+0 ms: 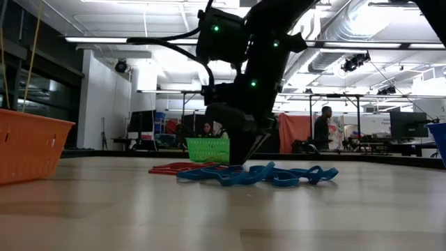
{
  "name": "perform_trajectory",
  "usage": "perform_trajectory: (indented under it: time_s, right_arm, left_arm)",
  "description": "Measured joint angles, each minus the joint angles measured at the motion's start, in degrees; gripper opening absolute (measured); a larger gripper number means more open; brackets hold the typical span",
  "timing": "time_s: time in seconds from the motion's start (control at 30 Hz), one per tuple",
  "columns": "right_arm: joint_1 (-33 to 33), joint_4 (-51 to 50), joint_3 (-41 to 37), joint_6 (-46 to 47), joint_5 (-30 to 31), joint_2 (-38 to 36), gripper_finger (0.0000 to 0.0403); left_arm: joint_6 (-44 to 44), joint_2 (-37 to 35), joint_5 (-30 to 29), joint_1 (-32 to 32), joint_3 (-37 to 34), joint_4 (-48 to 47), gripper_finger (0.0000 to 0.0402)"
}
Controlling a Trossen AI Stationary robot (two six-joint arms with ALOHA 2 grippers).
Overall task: Sort rubber bands into baskets
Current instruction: Put the red rubber band into the blue bin
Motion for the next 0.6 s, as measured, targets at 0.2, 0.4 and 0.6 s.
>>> perform_trajectory:
  time_s: [0.2, 0.4, 0.6]
  right_arm:
    - [0.1, -5.6, 1.8, -1.2, 2.3, -2.1, 0.0002]
    - [-0.8, -7.2, 7.0, -3.9, 7.1, -9.1, 0.0000]
    - [-0.4, -4.6, 15.8, -6.3, 7.6, -10.1, 0.0000]
  left_arm:
    - [13.1, -0.1, -0.5, 0.0, 7.3, 0.6, 0.0000]
    - [20.1, -0.1, -4.7, 0.0, 11.1, 0.6, 0.0000]
    - [23.2, 0.0, -5.9, 0.0, 11.4, 0.3, 0.0000]
